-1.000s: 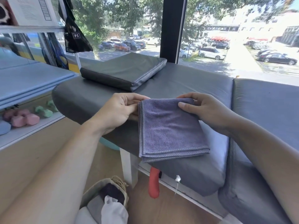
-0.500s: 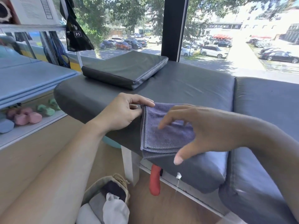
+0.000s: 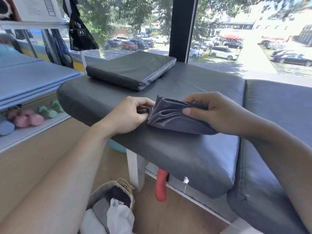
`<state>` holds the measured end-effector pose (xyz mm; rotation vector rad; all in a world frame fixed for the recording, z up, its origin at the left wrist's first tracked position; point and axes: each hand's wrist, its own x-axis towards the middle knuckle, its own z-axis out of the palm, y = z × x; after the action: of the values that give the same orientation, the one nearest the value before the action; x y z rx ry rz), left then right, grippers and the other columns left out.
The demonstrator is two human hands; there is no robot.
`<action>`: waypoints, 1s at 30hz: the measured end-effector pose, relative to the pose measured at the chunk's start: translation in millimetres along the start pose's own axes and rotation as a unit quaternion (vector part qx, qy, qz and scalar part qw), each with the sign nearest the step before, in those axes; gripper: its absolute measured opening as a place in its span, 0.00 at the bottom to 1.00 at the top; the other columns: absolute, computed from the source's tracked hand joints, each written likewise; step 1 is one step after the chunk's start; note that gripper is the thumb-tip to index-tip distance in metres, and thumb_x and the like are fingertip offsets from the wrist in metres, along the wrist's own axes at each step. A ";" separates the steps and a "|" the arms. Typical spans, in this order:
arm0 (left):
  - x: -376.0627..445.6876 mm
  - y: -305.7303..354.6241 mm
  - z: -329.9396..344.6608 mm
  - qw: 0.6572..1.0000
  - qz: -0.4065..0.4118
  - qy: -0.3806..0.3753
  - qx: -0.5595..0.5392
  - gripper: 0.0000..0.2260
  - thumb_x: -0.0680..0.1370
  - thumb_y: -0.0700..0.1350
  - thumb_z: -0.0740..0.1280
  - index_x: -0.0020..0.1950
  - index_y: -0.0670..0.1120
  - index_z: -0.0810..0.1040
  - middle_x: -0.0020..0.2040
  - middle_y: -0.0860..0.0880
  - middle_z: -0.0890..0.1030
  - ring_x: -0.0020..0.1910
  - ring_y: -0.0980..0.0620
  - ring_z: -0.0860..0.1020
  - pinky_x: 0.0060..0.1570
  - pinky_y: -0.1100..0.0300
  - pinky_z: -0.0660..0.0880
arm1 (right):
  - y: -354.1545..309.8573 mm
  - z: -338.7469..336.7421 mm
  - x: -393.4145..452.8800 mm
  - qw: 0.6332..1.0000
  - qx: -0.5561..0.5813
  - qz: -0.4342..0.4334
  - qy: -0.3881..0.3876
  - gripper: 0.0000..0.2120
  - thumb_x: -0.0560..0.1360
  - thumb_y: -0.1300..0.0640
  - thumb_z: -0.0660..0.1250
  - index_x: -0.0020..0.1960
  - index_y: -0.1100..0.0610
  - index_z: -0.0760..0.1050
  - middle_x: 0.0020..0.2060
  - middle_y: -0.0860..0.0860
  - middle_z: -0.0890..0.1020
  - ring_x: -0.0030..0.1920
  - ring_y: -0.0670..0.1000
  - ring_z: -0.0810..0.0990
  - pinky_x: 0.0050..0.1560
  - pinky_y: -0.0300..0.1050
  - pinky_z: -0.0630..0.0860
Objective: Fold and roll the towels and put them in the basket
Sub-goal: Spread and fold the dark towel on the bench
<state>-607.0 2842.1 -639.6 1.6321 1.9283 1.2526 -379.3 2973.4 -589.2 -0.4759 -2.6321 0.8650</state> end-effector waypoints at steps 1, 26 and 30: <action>0.2 -0.5 -0.3 1.000 0.000 -0.001 -0.002 0.13 0.79 0.33 0.67 0.55 0.48 0.84 0.52 0.50 0.87 0.57 0.50 0.84 0.62 0.52 0.77 | 1.4 -0.2 0.6 1.000 0.020 0.006 -0.008 0.06 0.81 0.53 0.67 0.51 0.50 0.82 0.42 0.48 0.87 0.38 0.42 0.80 0.40 0.38 0.73; 17.9 -0.3 20.6 0.989 -0.034 0.138 0.042 0.05 0.72 0.42 0.76 0.46 0.49 0.84 0.41 0.54 0.87 0.46 0.46 0.84 0.49 0.46 0.80 | -29.4 -8.1 22.1 0.937 -0.177 -0.110 0.279 0.12 0.82 0.45 0.62 0.62 0.43 0.79 0.48 0.37 0.81 0.52 0.47 0.79 0.51 0.49 0.75; 17.7 3.4 25.6 0.979 -0.041 0.181 0.085 0.04 0.73 0.45 0.77 0.45 0.49 0.83 0.41 0.55 0.86 0.44 0.53 0.83 0.50 0.50 0.79 | -39.8 -18.0 44.2 0.945 -0.213 -0.091 0.233 0.12 0.82 0.43 0.61 0.62 0.42 0.78 0.51 0.45 0.84 0.52 0.50 0.79 0.48 0.48 0.72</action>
<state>-591.7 2868.7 -646.4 1.4613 2.3514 1.4680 -419.7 2970.4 -542.0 -0.4618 -2.3537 0.0930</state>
